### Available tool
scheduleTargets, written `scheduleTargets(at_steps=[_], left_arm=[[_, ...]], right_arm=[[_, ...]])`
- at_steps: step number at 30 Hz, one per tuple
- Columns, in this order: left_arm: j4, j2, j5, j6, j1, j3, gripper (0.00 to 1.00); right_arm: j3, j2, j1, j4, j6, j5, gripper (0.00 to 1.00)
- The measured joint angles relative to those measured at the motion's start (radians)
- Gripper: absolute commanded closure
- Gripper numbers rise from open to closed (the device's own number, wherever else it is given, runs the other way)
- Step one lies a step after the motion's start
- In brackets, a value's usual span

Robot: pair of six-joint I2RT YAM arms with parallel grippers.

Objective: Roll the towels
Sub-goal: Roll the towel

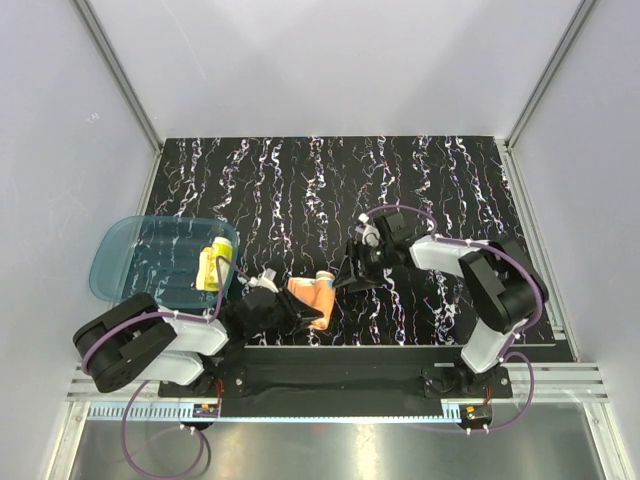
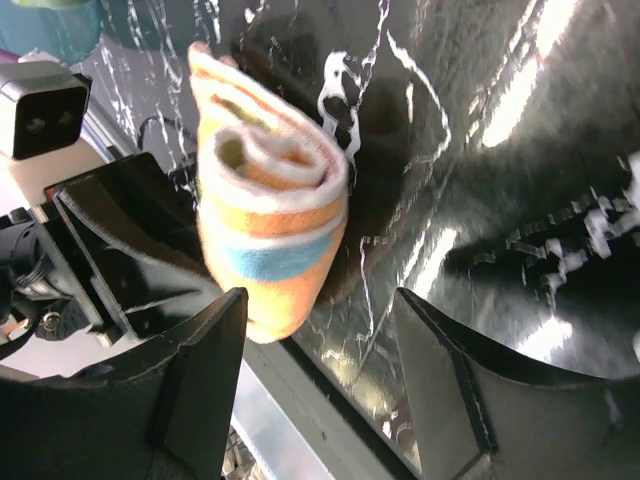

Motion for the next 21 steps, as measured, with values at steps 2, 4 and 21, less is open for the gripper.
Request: scheduleTargets(at_steps=[2, 4, 21], left_arm=[[0.023, 0.0, 0.0, -0.023, 0.004, -0.017, 1.0], [0.038, 0.0, 0.0, -0.039, 0.008, -0.027, 1.0], [0.078, 0.013, 0.02, -0.07, 0.038, -0.046, 1.0]], right_arm=[[-0.002, 0.031, 0.016, 0.046, 0.019, -0.002, 0.34], [-0.004, 0.06, 0.027, 0.089, 0.035, -0.002, 0.34], [-0.051, 0.176, 0.127, 0.485, 0.2, -0.054, 0.33]])
